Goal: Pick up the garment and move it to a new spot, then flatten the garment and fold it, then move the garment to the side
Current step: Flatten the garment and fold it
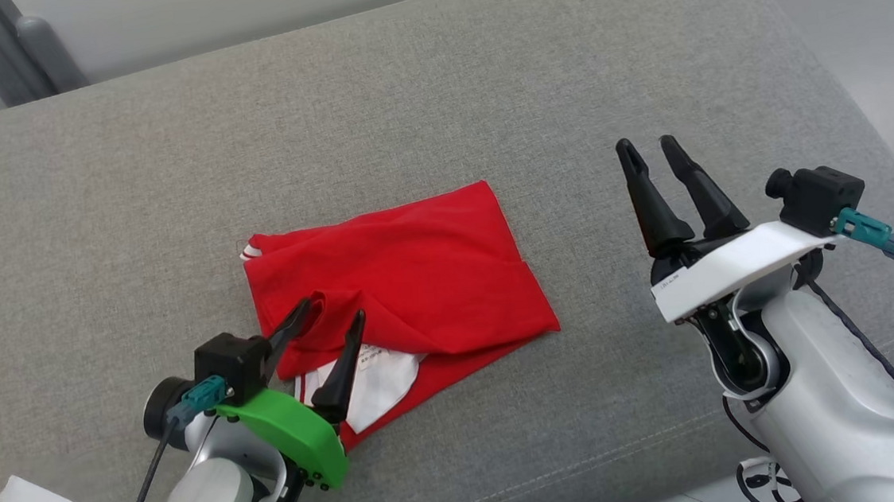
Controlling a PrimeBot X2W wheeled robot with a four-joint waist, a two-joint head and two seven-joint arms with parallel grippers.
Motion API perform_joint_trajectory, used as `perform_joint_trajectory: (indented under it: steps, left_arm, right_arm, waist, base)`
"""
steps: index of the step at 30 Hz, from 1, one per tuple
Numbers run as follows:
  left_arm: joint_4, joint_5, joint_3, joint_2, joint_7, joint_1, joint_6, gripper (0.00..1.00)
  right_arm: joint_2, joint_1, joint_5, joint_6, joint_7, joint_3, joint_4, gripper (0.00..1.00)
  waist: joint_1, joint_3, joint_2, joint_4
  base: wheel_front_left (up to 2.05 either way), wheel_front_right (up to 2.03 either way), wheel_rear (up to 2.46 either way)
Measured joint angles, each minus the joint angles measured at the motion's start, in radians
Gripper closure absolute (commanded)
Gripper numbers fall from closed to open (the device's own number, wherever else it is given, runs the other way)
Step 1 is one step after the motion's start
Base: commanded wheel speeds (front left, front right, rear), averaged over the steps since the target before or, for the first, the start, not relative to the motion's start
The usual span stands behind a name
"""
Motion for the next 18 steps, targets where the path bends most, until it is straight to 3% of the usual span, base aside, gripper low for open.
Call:
perform_joint_trajectory:
  steps: [8,13,18]
  left_arm:
    - [0.058,-0.013,-0.025,0.006,0.0,-0.04,0.0,0.02]
    - [0.084,-0.018,-0.035,0.006,-0.005,-0.053,0.0,0.19]
    - [0.097,-0.018,-0.056,0.013,-0.018,-0.061,0.0,0.17]
  right_arm:
    - [0.006,0.02,-0.024,0.0,0.0,-0.022,-0.016,0.0]
    - [0.007,0.028,-0.033,0.0,0.0,-0.035,-0.025,0.0]
    - [0.012,0.039,-0.041,0.001,0.0,-0.044,-0.031,0.0]
  waist:
    - [0.0,0.011,0.0,-0.006]
    - [0.0,0.013,0.0,-0.004]
    - [0.0,0.012,0.0,0.003]
  base:
    - [0.0,0.0,0.0]
    - [0.0,0.0,0.0]
    - [0.0,0.0,0.0]
